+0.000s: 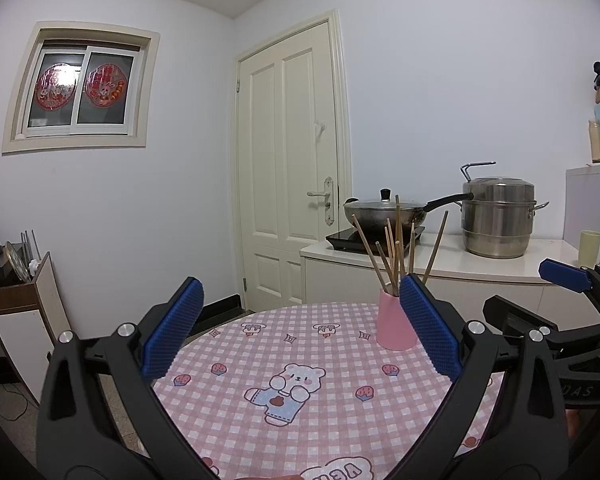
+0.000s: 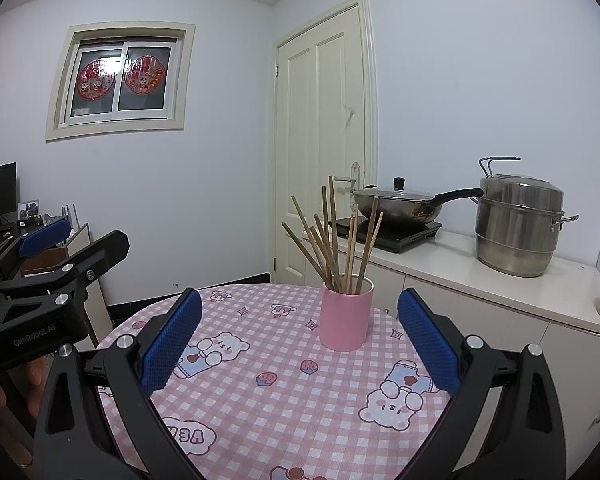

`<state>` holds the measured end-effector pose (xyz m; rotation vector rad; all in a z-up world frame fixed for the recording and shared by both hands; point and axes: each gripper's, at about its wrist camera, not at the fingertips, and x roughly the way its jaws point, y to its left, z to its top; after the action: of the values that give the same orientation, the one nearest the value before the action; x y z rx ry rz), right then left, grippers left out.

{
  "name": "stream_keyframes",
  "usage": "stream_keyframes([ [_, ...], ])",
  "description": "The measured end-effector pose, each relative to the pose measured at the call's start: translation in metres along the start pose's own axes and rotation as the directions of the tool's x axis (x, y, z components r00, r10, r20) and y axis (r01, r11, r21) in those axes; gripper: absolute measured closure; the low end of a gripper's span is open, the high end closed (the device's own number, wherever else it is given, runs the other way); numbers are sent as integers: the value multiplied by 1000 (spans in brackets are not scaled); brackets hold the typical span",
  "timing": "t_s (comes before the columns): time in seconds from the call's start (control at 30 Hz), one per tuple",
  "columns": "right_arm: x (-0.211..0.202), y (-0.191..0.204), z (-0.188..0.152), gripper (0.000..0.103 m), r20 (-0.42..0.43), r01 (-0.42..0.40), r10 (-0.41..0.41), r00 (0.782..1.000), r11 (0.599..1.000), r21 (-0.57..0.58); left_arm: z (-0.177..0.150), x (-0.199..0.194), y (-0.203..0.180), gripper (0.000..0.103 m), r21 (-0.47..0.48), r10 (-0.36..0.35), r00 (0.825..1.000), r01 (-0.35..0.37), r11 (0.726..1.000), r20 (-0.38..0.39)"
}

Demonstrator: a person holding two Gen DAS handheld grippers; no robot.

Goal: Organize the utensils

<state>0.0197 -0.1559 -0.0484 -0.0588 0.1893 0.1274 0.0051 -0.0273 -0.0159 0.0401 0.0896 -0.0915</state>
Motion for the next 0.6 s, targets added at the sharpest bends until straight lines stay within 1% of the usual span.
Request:
stream_keyframes([
  [0.6,2,0,-2,8,-8,-6,6,1000,1000,1,-3,1,-1,7,6,2,1000,-2,1000,-4],
])
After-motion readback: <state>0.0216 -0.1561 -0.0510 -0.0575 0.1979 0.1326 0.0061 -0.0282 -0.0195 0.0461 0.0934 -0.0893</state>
